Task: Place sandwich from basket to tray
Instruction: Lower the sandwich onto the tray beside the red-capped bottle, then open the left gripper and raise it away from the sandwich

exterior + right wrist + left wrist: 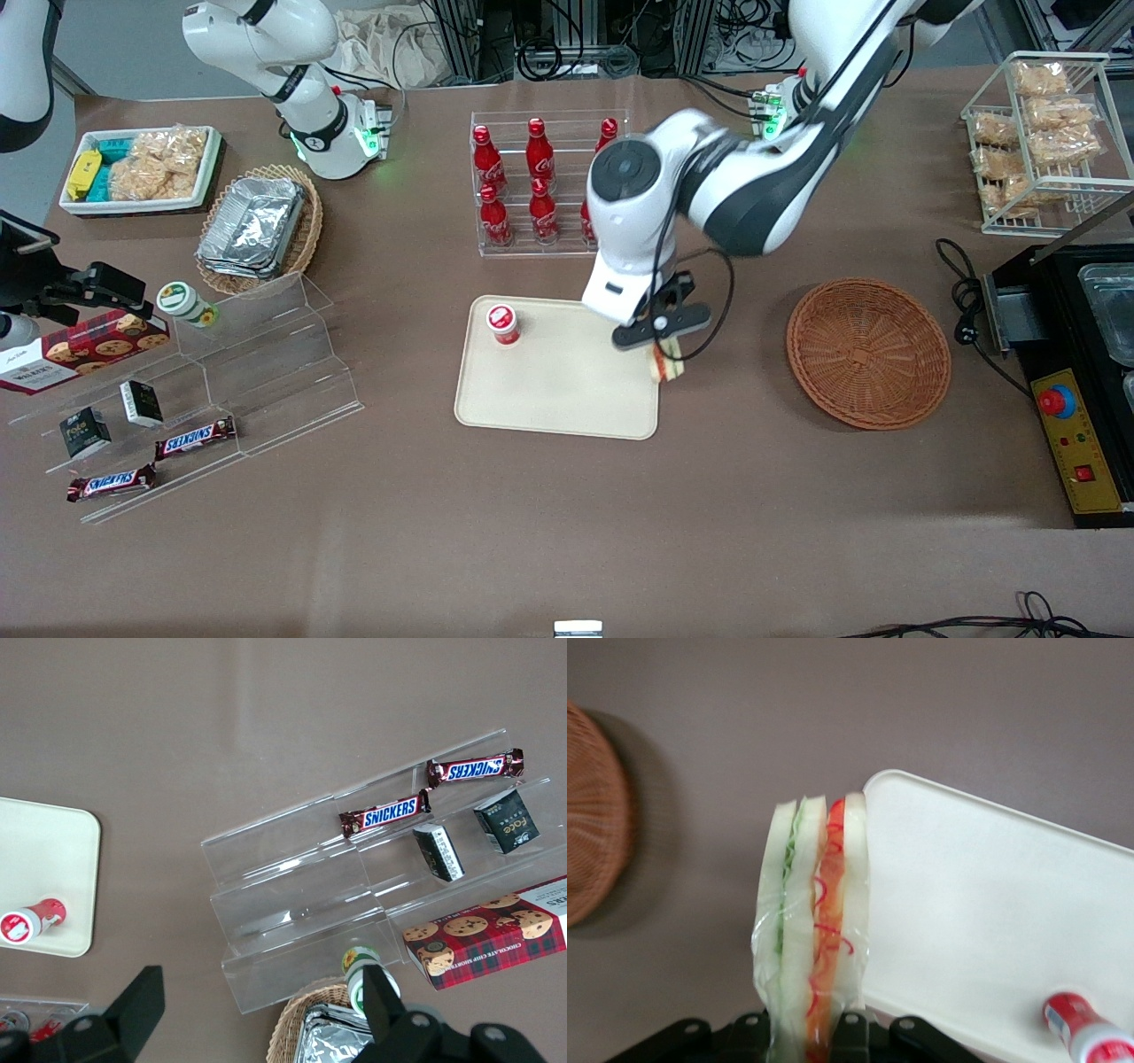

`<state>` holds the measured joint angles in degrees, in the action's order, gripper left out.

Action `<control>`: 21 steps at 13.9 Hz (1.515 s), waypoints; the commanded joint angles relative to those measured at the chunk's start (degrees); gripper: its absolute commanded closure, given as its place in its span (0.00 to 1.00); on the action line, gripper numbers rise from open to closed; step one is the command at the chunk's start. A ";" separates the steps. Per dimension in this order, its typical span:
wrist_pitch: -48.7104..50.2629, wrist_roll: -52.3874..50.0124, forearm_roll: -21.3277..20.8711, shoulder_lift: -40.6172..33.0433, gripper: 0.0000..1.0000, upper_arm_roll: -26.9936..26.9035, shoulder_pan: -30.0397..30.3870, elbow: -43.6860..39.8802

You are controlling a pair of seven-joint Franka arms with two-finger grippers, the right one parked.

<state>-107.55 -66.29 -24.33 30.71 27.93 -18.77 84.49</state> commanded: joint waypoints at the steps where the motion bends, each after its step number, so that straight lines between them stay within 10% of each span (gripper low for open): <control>1: -4.14 -3.32 -4.22 7.15 0.93 0.11 -1.00 -2.23; 8: -10.91 -7.89 -9.85 16.31 0.85 -0.16 -3.29 -2.23; 13: -10.66 -11.22 -8.89 13.44 0.00 -0.16 -2.24 -2.84; 21: -1.00 -10.28 1.20 -8.28 0.00 0.10 10.23 -2.31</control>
<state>-109.16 -77.92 -26.06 26.76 27.84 -12.12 79.43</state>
